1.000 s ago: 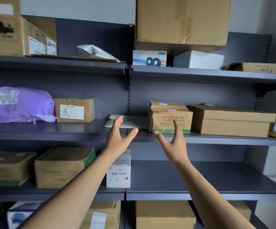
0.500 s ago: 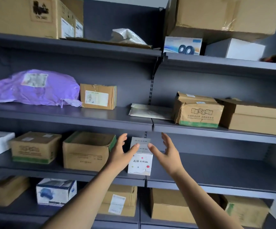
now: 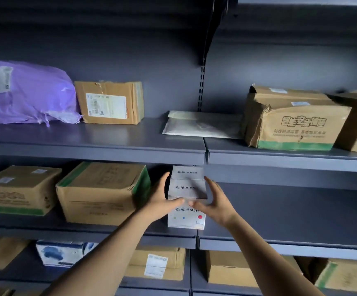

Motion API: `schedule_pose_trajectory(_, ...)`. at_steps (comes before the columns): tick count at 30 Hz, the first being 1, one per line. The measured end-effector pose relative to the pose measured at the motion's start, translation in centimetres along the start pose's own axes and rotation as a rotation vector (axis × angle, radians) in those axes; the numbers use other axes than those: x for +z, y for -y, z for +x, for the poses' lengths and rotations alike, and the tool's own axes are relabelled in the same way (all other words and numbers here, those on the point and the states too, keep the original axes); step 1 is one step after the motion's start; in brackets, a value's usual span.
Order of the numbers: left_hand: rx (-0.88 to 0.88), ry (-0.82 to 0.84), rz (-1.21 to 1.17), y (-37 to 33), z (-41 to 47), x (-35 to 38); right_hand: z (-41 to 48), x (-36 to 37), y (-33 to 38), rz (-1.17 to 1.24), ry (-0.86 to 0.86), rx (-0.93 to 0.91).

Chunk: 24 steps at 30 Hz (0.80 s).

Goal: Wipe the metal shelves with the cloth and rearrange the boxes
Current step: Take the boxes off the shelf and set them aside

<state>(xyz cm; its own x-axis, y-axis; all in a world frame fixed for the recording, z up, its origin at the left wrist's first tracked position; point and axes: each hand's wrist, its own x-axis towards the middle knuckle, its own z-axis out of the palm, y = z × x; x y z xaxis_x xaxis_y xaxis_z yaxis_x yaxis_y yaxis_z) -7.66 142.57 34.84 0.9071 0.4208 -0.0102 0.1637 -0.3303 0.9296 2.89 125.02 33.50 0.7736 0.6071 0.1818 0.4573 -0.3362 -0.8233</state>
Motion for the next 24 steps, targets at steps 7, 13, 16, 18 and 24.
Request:
schedule_pose_trajectory(7, -0.018, 0.072, 0.074, 2.5, 3.8, 1.1, 3.0, 0.4, -3.3, 0.100, 0.158, -0.067)
schedule_pose_trajectory(13, -0.012, 0.041, 0.035, 2.9, 5.0, 1.6, 3.7, 0.9, -3.5, 0.213, 0.175, -0.126)
schedule_pose_trajectory(16, -0.027, 0.008, -0.004, 2.9, 5.1, 1.7, 3.7, 0.9, -3.5, 0.214, 0.139, -0.151)
schedule_pose_trajectory(18, -0.028, -0.019, -0.028, 3.1, 5.1, 1.7, 3.8, 0.9, -3.9, 0.224, 0.112, -0.149)
schedule_pose_trajectory(24, 0.042, -0.009, -0.113, 2.9, 3.3, 1.5, 2.1, 0.5, -2.6, 0.252, 0.106, -0.060)
